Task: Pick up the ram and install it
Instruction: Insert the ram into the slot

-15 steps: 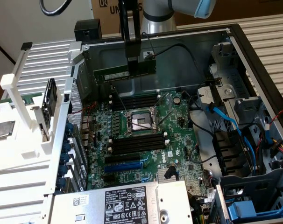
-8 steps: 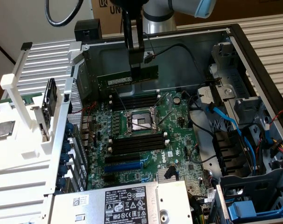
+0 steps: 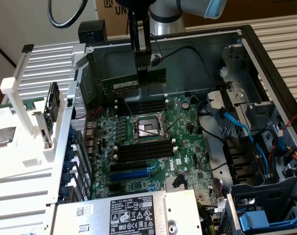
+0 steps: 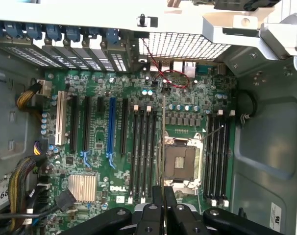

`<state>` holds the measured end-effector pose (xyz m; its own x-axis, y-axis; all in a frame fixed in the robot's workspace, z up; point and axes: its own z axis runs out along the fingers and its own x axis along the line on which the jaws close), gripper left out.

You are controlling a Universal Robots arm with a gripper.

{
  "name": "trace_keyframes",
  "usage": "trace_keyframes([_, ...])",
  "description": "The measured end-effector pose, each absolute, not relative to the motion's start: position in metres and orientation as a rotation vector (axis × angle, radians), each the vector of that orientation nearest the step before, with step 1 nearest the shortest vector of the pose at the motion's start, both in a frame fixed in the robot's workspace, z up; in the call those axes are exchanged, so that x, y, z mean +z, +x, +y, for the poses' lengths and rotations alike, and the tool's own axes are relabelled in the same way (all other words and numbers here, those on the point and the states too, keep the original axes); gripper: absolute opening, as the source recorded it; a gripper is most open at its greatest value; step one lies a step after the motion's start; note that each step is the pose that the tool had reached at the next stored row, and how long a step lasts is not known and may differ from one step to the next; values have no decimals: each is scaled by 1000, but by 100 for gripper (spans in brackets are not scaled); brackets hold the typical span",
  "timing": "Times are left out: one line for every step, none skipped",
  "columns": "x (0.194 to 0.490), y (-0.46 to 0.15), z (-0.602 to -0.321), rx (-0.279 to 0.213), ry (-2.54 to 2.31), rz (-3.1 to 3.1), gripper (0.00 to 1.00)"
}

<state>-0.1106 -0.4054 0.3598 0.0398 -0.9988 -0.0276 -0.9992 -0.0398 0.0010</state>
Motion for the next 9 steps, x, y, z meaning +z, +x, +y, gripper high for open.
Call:
trace_keyframes([360, -111, -405, 33, -2251, 2163, 13])
trace_keyframes([360, -111, -405, 34, -2251, 2163, 13])
trace_keyframes([360, -111, -405, 35, -2250, 2163, 13])
trace_keyframes([360, -111, -405, 35, -2250, 2162, 13])
trace_keyframes([360, -111, -405, 36, -2250, 2162, 13])
trace_keyframes([360, -111, -405, 37, -2250, 2162, 13])
trace_keyframes([360, -111, -405, 37, -2249, 2162, 13])
trace_keyframes([360, -111, -405, 38, -2249, 2161, 13])
trace_keyframes([360, -111, -405, 38, -2249, 2161, 13])
